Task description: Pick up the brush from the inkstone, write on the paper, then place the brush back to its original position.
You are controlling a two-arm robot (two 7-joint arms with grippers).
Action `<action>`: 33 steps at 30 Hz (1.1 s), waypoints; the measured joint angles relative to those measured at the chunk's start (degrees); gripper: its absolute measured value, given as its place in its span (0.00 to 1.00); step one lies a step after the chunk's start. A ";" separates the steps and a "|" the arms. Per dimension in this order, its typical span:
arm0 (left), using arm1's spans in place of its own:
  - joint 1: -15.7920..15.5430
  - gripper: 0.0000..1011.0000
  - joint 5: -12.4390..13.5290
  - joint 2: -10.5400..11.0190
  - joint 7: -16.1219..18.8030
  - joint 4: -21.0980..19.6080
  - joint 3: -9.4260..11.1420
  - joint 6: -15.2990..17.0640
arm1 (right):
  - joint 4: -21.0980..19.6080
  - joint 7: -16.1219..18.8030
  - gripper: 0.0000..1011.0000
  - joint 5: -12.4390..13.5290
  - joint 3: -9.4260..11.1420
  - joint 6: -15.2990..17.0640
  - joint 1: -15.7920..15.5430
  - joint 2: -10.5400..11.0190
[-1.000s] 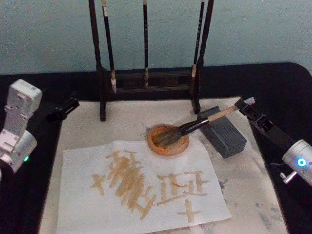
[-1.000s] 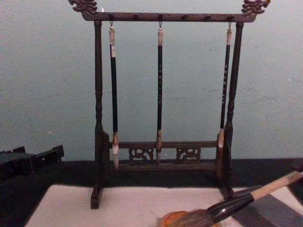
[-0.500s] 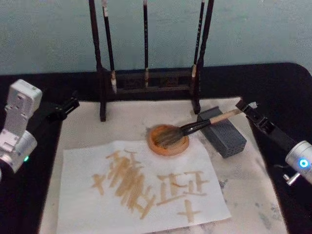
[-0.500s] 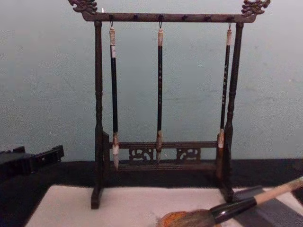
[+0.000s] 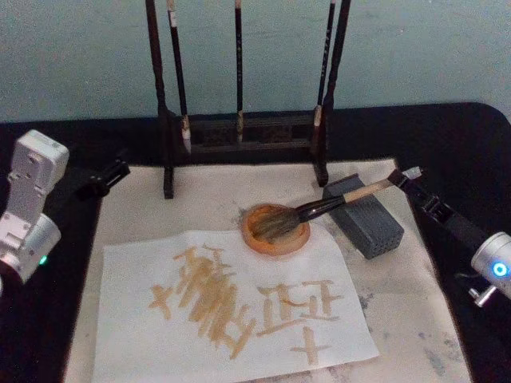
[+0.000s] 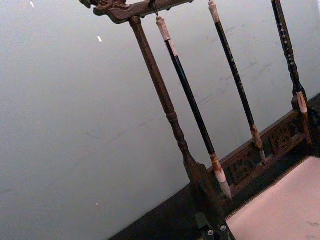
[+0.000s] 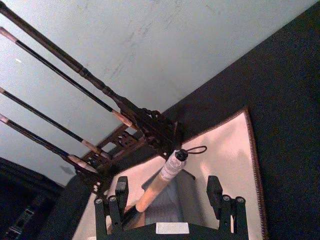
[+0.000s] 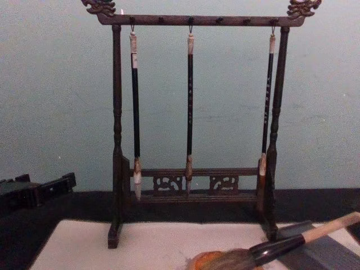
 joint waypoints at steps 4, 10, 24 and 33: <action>0.00 0.99 0.00 0.00 0.00 0.00 0.00 0.00 | -1.91 -1.49 1.00 -1.96 0.02 -0.96 -1.01 0.87; 0.00 0.99 0.00 0.00 0.00 0.00 0.00 0.00 | -6.08 -4.11 1.00 -6.83 0.11 -2.83 -3.29 2.76; 0.00 0.99 0.00 0.00 0.00 -0.01 0.00 0.00 | -17.90 -8.70 1.00 -22.79 0.09 -9.62 -10.72 9.03; 0.00 0.99 0.00 0.00 0.00 0.00 0.00 0.00 | -25.86 -10.08 1.00 -36.57 -1.48 -14.21 -14.44 12.35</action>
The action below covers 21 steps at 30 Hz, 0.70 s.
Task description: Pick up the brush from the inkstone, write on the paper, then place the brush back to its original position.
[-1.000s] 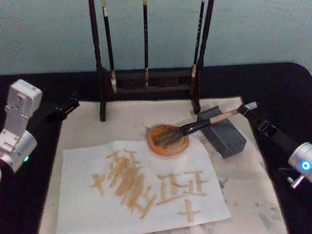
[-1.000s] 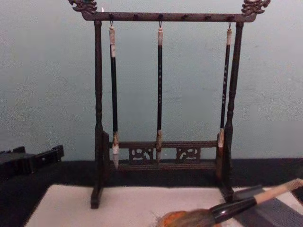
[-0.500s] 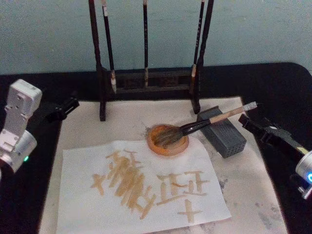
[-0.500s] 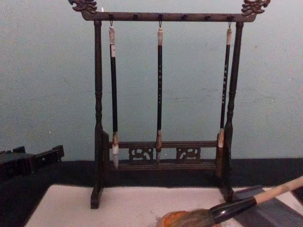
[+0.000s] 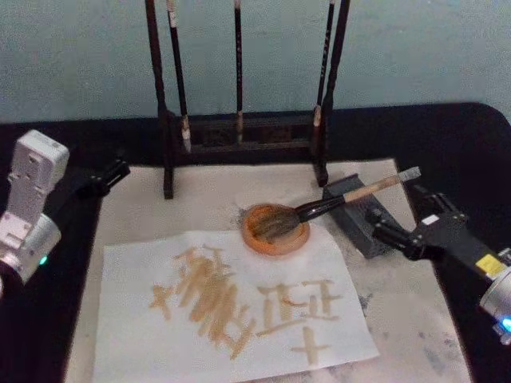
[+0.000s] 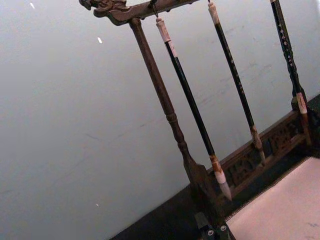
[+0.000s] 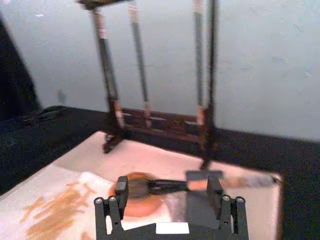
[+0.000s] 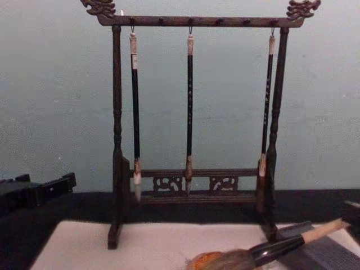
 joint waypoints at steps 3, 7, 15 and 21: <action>0.00 0.99 0.00 0.00 0.00 0.00 0.00 0.00 | -0.99 0.57 1.00 -1.99 -0.51 -0.37 -0.21 0.30; 0.00 0.99 0.00 0.00 0.00 0.00 0.00 0.00 | -2.35 0.46 1.00 -7.14 -1.60 -1.21 -0.35 0.37; 0.00 0.99 0.00 0.00 0.00 0.00 0.00 0.00 | -3.56 -0.32 1.00 -15.68 -3.55 -1.41 -0.07 -0.41; 0.00 0.99 0.00 0.00 0.00 0.00 0.00 0.00 | -3.87 -0.37 1.00 -18.09 -4.15 -1.20 0.08 -0.74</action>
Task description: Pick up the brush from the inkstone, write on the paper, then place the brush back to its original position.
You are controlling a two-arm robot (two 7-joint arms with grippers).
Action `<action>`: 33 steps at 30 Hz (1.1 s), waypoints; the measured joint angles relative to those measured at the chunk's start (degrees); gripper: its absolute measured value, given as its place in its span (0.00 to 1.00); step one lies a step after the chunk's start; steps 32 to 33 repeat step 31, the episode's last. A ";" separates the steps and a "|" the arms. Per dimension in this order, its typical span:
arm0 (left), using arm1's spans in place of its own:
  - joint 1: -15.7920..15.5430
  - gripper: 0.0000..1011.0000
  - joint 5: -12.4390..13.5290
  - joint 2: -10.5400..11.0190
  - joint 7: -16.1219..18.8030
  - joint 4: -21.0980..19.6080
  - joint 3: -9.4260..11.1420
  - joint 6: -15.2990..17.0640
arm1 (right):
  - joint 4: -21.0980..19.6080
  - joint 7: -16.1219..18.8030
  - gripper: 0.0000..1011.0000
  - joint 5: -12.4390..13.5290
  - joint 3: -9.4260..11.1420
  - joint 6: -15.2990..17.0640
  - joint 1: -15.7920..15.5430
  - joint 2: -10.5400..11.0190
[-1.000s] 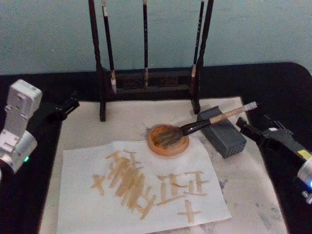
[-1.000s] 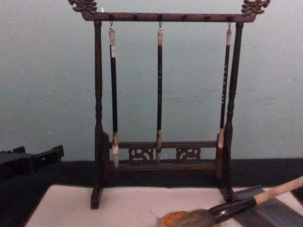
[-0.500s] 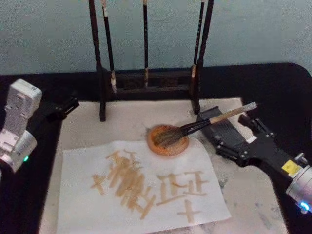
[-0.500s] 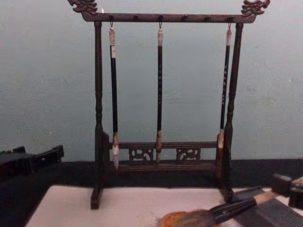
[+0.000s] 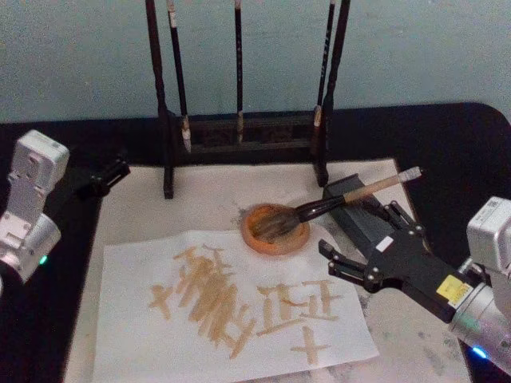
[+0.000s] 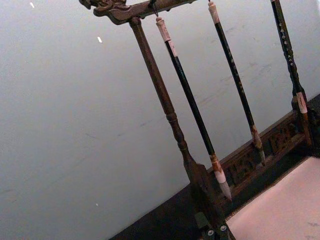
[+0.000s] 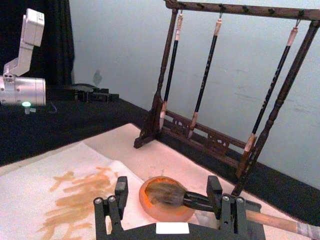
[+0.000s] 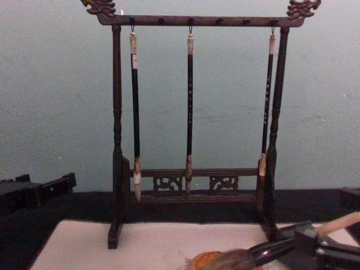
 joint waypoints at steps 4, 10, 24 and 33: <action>0.00 0.99 0.00 0.00 0.00 0.00 0.00 0.00 | 0.04 0.00 1.00 0.42 0.10 0.03 0.00 0.01; 0.00 0.99 0.00 0.00 0.00 0.00 0.00 0.00 | 0.15 0.00 1.00 0.79 0.20 0.06 0.00 0.04; 0.00 0.99 0.00 0.00 0.00 0.00 0.00 0.00 | 0.23 0.04 1.00 1.15 0.31 0.11 0.00 0.10; 0.00 0.99 0.00 0.00 0.00 0.00 0.00 0.00 | 0.27 0.06 1.00 1.24 0.34 0.12 0.00 0.10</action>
